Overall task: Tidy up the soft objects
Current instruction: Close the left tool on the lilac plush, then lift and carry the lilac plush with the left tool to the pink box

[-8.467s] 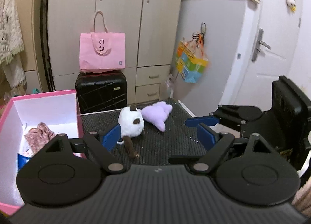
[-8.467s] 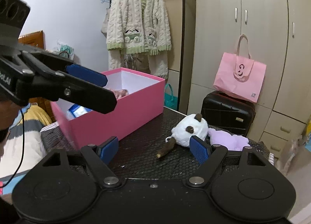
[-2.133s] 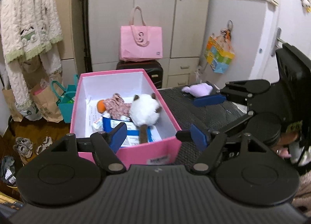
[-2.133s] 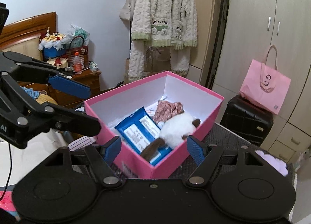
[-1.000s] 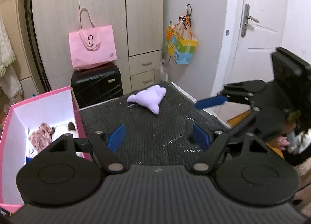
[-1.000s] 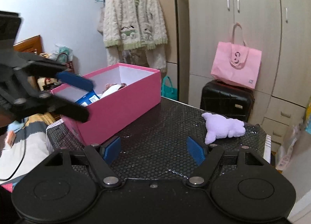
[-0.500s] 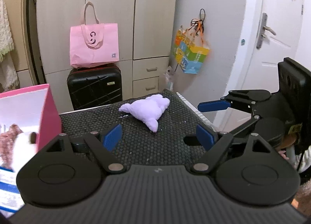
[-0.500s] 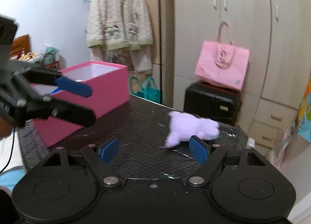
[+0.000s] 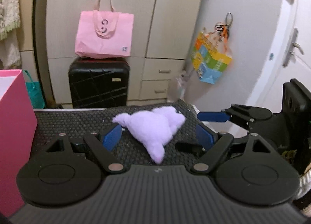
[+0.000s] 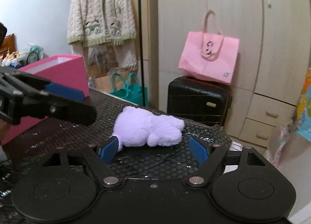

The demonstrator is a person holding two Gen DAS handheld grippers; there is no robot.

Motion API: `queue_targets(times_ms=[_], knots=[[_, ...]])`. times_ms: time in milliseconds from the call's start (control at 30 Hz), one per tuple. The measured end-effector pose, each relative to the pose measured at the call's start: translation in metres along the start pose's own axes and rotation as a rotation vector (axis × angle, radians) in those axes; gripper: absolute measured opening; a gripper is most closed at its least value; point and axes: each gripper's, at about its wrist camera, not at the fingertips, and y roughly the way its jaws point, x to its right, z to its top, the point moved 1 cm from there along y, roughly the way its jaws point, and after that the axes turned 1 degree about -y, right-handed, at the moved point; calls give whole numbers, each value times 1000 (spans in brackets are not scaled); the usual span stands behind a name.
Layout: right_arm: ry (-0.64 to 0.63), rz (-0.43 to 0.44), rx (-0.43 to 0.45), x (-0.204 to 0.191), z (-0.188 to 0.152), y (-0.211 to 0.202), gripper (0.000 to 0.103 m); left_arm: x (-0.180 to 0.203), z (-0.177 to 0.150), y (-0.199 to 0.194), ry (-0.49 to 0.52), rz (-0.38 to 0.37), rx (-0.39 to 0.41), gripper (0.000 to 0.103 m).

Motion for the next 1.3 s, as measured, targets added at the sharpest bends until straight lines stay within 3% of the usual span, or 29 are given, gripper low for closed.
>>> queue_targets(times_ms=[233, 400, 567, 667, 933, 1300], knots=[[-78, 73, -67, 10, 7, 29, 88, -9, -2, 34, -82, 93, 4, 82], [-97, 99, -116, 14, 5, 40, 88, -23, -9, 52, -163, 66, -40, 80], [-101, 137, -102, 18, 4, 49, 88, -25, -17, 63, -194, 17, -60, 57], [-115, 167, -86, 15, 3, 51, 88, -25, -24, 69, -211, -27, -89, 50], [-128, 146, -72, 3, -1, 43, 88, -9, -24, 65, -107, -5, -85, 46], [-124, 95, -61, -24, -5, 5, 87, 11, -25, 20, -31, -71, -106, 46]])
